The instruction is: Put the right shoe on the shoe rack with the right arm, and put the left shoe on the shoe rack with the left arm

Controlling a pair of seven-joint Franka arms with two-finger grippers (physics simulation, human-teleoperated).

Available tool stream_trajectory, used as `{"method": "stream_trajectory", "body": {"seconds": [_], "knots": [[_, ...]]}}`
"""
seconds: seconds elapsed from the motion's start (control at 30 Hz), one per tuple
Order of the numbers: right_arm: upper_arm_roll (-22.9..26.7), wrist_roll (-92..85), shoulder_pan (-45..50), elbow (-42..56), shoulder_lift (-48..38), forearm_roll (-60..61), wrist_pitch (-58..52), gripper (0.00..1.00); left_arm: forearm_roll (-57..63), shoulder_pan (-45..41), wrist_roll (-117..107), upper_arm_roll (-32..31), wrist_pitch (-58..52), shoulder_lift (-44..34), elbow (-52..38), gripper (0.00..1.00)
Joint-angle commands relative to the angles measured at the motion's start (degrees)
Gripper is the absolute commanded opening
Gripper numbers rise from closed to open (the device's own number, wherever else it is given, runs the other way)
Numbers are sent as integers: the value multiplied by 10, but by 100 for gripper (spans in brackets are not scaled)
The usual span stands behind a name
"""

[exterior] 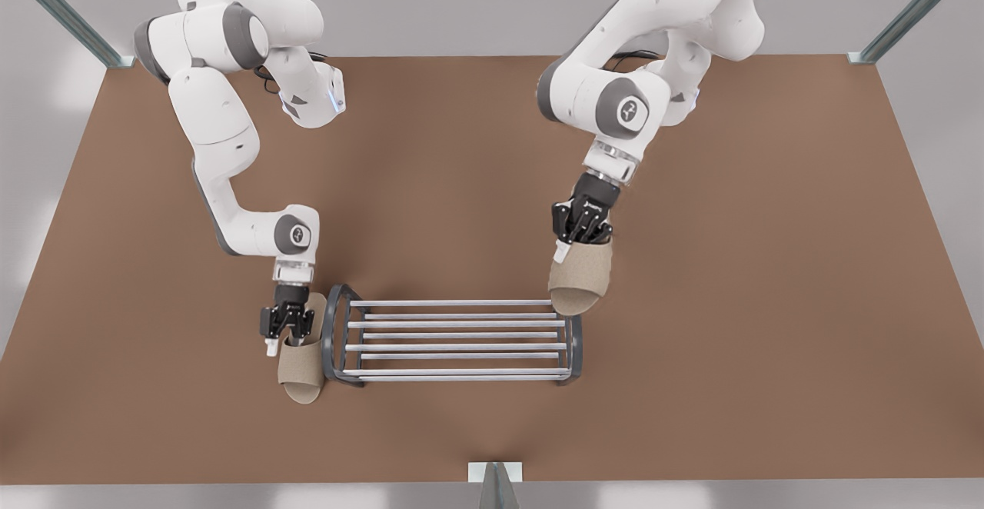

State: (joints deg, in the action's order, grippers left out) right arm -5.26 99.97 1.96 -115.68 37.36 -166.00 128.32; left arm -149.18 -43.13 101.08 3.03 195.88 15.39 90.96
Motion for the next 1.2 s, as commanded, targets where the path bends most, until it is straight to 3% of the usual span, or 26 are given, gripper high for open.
{"method": "stream_trajectory", "body": {"seconds": [0.0,0.2,0.3,0.37,0.53,0.57,0.67,0.73,0.77,0.97,1.17], "knots": [[3,0,4,5,3,-194,3,79,-2,-15,-303,-2,41,24,-40,21],[10,0,13,24,18,-194,2,76,0,-28,-388,3,33,224,-236,21],[18,1,20,34,25,-193,2,75,2,-21,-391,8,-9,258,-241,21],[18,2,21,34,27,-194,2,65,2,-20,-403,9,-37,274,-242,21],[23,1,22,40,34,-195,1,56,2,-18,-412,15,-55,291,-259,21],[23,1,22,40,34,-194,0,47,2,-9,-419,15,-64,300,-275,21],[24,1,22,40,34,-194,0,39,2,-1,-429,15,-74,320,-304,23],[24,1,22,41,33,-194,-2,29,33,-2,-425,18,-75,328,-299,95],[25,1,23,42,32,-192,-2,26,33,-1,-426,18,-75,328,-298,100],[23,1,23,39,4,-192,7,22,36,-9,-425,18,-75,333,-289,100],[-11,52,-3,-14,-98,-191,106,21,37,-27,-423,18,-31,317,-285,100]]}}
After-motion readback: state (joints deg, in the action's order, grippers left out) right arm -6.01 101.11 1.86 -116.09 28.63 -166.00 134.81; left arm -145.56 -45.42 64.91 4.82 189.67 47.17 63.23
